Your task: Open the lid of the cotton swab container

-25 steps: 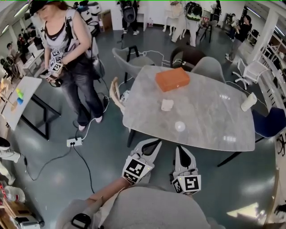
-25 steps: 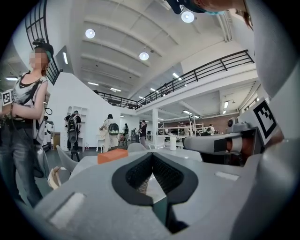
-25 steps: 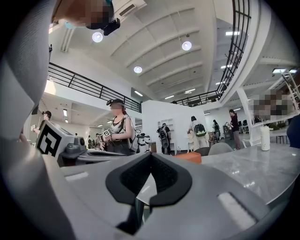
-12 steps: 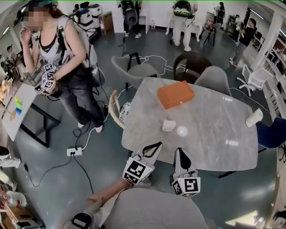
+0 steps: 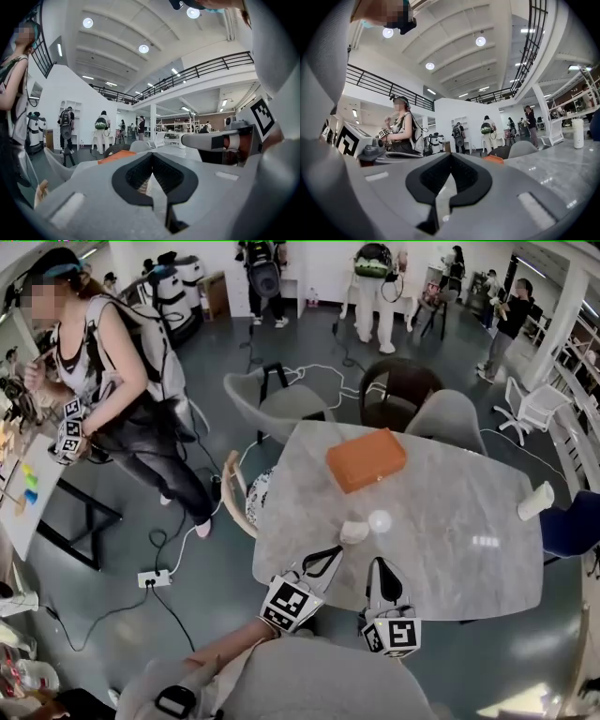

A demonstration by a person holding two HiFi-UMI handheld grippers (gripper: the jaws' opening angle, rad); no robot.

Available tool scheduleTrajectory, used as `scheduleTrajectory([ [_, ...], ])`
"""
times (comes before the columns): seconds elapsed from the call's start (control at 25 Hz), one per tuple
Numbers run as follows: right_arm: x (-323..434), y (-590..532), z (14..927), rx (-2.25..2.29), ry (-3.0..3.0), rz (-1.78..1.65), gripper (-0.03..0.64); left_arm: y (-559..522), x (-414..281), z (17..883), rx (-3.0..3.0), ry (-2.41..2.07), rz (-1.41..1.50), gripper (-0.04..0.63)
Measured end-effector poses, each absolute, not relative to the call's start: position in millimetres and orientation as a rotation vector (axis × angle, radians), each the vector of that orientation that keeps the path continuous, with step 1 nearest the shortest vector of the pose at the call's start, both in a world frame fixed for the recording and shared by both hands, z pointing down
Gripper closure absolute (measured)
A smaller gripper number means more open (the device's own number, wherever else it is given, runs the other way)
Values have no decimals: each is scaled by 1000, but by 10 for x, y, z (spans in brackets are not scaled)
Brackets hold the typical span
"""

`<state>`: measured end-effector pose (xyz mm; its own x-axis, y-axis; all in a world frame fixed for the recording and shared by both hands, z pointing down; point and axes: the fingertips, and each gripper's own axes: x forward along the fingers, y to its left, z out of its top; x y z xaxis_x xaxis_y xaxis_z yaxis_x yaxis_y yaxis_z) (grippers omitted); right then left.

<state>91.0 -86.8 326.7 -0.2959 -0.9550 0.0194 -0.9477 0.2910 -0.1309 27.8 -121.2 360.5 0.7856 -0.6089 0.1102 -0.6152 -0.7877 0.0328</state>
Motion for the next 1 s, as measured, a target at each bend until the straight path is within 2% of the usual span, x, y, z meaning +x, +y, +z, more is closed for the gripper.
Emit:
scheduleTrajectory([
  [1.0,1105,-1292,3304,-1770,2592,-132,620,-1593,245,3663,2816,-1147,166,597],
])
